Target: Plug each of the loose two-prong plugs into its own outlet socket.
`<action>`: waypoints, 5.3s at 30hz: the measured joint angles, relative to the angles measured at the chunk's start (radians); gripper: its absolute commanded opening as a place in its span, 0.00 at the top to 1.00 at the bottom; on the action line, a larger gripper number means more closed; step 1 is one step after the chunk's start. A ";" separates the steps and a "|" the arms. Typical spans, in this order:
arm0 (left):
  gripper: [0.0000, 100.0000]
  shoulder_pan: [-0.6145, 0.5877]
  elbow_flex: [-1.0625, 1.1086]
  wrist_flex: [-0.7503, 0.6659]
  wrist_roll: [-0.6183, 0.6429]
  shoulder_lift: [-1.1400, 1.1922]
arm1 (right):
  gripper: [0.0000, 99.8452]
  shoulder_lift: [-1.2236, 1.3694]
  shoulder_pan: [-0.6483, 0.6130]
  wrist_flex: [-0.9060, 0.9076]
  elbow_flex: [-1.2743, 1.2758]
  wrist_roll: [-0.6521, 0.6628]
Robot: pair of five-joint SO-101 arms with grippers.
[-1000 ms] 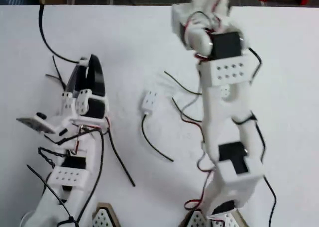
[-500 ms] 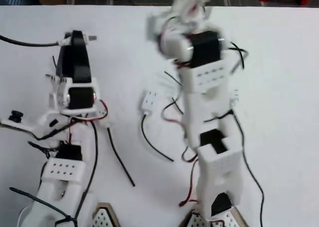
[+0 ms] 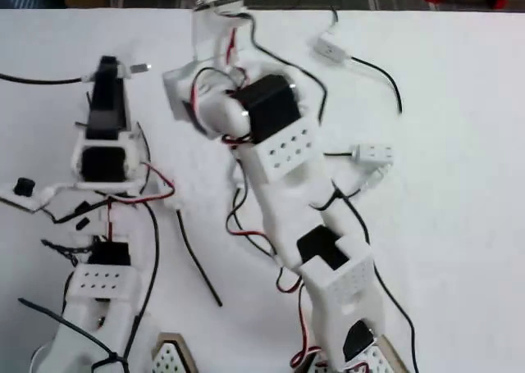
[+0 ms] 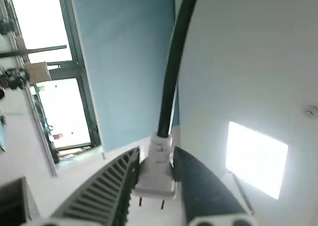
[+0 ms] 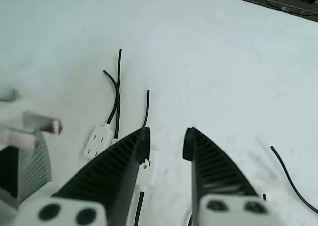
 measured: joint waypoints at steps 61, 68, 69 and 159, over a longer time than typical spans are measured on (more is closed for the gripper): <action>0.97 0.075 0.094 -0.052 0.017 -0.003 | 0.98 -0.006 -0.023 -0.081 0.026 0.132; 0.97 0.057 0.094 -0.052 0.017 -0.003 | 0.98 -0.006 -0.061 -0.077 0.026 0.204; 0.97 0.057 0.094 -0.052 0.017 -0.003 | 0.98 -0.006 -0.061 -0.077 0.026 0.206; 0.97 -0.446 0.272 0.239 -0.112 -0.014 | 0.82 -0.169 0.135 -0.232 0.025 0.212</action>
